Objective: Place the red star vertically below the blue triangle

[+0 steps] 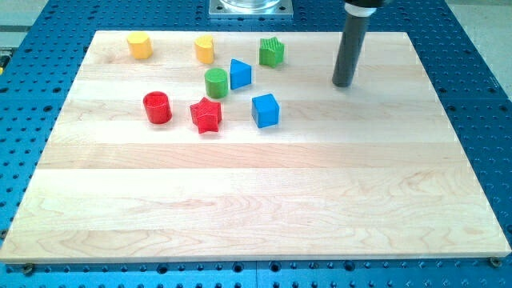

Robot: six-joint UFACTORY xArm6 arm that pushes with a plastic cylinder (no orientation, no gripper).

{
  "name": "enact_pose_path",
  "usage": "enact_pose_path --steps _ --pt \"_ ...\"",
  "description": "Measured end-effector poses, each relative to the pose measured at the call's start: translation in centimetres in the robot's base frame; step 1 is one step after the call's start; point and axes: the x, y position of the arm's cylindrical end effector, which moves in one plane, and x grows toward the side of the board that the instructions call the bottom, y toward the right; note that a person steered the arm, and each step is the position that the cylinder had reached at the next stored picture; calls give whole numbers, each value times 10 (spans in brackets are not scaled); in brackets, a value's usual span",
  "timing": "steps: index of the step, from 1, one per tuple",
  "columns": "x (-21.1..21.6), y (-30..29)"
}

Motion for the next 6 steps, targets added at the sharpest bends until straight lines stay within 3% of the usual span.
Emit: enact_pose_path --steps 4,5,6 --pt "10 58" --pt "78 18" --pt "151 -79"
